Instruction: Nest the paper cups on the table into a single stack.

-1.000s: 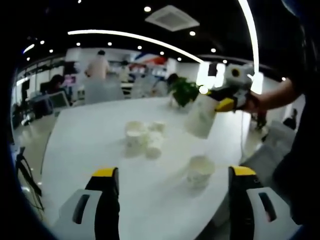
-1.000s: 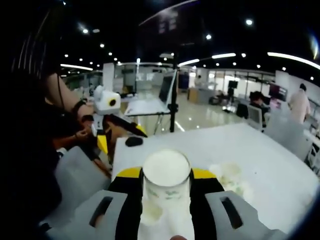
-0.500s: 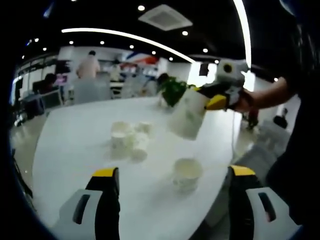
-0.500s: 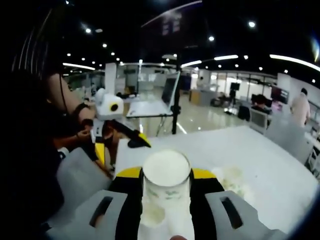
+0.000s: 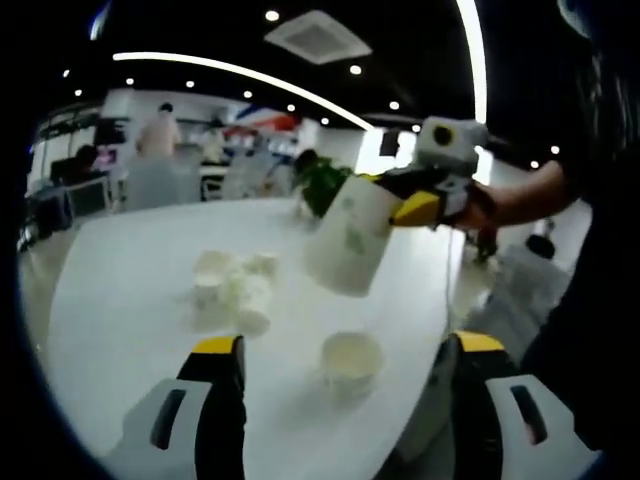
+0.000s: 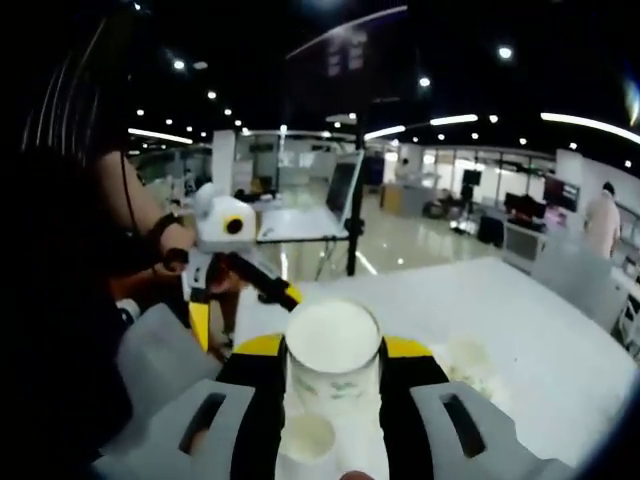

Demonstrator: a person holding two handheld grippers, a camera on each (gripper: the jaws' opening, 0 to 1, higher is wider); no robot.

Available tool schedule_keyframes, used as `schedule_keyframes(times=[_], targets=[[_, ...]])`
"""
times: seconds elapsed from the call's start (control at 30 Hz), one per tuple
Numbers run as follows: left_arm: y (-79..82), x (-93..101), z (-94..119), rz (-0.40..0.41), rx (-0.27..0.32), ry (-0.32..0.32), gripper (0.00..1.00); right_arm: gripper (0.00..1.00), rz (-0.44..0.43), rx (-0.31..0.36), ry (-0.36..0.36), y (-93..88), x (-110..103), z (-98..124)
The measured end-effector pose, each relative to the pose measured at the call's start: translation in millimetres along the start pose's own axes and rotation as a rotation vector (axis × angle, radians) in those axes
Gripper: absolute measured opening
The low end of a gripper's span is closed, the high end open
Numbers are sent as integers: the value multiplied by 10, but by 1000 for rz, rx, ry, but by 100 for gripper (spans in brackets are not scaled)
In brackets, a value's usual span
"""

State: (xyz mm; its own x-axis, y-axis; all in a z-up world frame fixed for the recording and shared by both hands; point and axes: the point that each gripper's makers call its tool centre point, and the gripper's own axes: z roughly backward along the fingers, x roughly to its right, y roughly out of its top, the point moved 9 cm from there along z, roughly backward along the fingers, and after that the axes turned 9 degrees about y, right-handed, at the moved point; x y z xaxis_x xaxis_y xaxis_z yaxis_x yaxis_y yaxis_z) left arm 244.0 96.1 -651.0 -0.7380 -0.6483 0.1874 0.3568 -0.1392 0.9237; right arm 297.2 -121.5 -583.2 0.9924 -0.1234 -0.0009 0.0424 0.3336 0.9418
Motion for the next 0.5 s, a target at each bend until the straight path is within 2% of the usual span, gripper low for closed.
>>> schedule_keyframes(times=[0.5], targets=[[11,217,-155,16,5,-104,73,32,-5,23,45,52,-81,-54]])
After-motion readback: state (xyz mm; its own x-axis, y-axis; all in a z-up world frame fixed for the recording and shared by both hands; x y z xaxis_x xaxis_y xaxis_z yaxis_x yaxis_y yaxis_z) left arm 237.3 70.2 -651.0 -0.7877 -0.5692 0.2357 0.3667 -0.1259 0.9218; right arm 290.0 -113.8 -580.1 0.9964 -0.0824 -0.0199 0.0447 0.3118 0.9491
